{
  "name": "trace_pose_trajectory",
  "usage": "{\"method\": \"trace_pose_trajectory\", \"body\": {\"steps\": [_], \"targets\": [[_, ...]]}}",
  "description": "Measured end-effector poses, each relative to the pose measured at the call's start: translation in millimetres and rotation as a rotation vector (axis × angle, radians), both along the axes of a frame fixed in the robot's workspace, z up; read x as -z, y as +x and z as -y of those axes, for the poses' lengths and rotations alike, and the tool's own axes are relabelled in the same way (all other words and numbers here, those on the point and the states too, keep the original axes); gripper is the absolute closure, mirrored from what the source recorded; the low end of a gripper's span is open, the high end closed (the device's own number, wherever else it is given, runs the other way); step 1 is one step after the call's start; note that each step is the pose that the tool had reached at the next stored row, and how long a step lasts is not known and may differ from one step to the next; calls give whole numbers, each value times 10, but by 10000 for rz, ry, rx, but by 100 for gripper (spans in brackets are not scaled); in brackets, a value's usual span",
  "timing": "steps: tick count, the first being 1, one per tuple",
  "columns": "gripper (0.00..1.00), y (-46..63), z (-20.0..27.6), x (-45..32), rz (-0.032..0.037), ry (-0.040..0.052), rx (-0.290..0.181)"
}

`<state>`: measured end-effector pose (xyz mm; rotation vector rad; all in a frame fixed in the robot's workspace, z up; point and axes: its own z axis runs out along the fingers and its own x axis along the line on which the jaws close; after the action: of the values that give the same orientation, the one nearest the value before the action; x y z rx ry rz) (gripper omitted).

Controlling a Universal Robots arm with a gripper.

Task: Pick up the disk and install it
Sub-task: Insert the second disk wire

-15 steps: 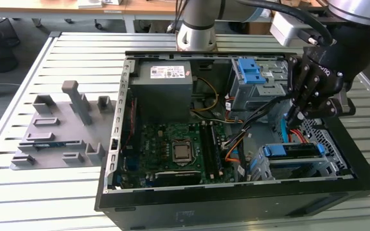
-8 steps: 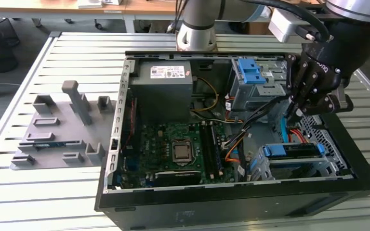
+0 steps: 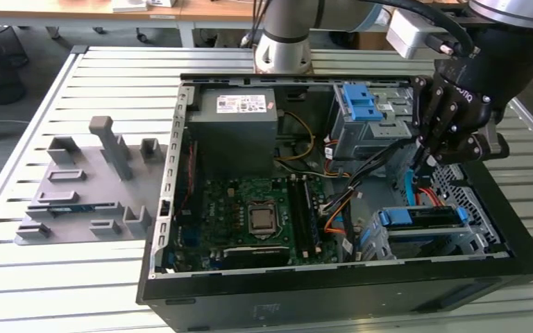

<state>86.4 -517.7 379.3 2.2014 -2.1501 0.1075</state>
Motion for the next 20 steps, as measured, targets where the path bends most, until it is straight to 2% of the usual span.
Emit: {"method": "trace_pose_trajectory", "body": {"steps": [3,4,13,15,18,19,20], "targets": [[81,1,-5,30,40,-58,-2],[75,1,-5,41,54,-69,-1],[75,1,-6,132,260,-181,-1],[75,1,-6,147,299,-245,-2],[76,1,-6,160,312,-398,-4],[83,1,-6,162,312,-406,-4],[84,1,-5,162,312,-409,-4]]}}
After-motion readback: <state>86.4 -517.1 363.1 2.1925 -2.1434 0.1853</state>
